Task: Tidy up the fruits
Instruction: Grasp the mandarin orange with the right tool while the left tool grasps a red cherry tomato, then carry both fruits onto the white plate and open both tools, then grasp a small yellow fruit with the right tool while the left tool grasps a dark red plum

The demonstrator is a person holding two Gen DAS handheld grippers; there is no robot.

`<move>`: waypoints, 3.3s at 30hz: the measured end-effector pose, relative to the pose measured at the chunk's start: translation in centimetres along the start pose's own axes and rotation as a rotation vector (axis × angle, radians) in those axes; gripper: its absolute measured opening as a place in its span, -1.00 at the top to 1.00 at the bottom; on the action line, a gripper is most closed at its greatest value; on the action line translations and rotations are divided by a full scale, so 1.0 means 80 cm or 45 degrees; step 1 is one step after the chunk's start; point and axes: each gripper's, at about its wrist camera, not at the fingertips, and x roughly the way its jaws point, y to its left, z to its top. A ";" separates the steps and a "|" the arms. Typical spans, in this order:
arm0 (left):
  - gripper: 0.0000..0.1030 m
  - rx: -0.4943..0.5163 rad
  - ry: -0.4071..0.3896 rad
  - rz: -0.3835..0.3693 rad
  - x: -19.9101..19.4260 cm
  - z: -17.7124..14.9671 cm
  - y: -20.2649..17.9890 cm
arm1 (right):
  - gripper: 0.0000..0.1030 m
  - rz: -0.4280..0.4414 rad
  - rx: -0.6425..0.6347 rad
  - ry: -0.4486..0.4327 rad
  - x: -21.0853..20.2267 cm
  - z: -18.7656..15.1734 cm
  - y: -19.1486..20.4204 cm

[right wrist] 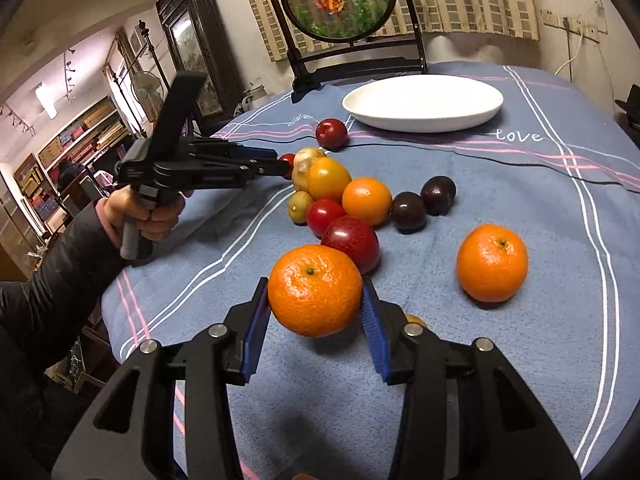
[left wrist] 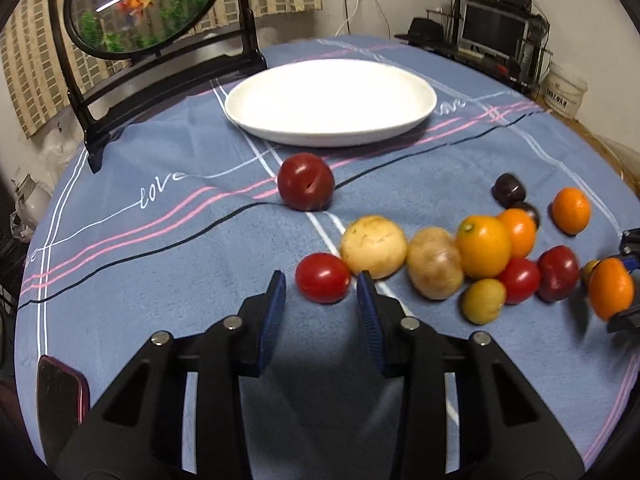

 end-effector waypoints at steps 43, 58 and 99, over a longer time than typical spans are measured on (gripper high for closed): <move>0.40 -0.281 0.062 0.071 0.107 0.190 0.007 | 0.14 -0.369 0.131 0.128 0.169 0.254 -0.170; -0.41 -0.236 0.108 0.283 0.131 0.192 0.006 | -0.14 -0.453 -0.021 0.271 0.204 0.256 -0.163; -0.84 -0.309 -0.156 0.002 -0.082 -0.065 -0.163 | 0.44 -0.278 0.035 0.140 0.002 -0.018 -0.026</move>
